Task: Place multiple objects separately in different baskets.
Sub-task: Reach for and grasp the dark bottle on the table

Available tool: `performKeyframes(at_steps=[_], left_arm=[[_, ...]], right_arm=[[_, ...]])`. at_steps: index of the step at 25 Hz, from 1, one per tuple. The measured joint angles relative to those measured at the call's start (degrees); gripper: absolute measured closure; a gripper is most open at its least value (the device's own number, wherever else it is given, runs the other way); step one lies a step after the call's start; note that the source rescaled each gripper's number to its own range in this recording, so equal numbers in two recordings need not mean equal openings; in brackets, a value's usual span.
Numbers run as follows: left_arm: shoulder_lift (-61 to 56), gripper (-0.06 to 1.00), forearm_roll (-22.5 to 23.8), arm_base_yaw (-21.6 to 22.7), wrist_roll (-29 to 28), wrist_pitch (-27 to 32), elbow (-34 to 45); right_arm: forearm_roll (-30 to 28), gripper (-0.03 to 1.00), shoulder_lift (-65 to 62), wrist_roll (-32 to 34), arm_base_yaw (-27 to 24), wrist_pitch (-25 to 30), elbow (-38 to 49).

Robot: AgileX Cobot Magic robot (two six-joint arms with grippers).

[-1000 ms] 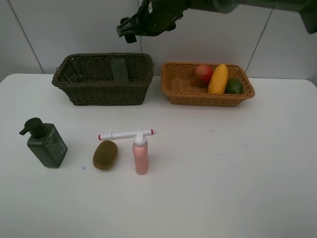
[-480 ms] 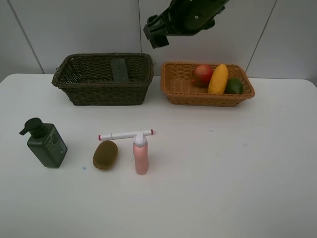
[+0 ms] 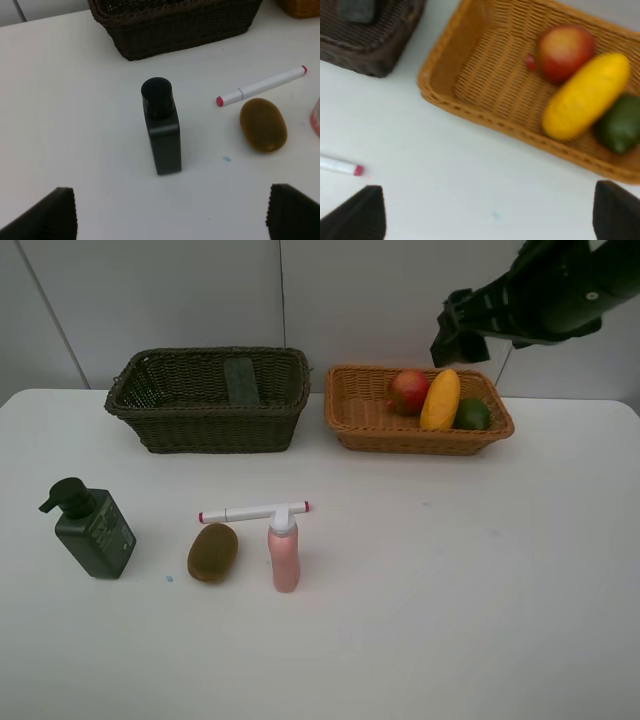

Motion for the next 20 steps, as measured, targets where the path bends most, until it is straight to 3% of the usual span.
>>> performKeyframes(at_steps=[10, 20], left_arm=[[0.0, -0.06, 0.0, 0.0, 0.0, 0.0, 0.0], [0.0, -0.06, 0.0, 0.0, 0.0, 0.0, 0.0]], right_arm=[[13.4, -0.03, -21.9, -13.4, -13.6, 1.5, 14.1], [17.4, -0.03, -46.4, -14.8, -22.3, 5.0, 25.7]])
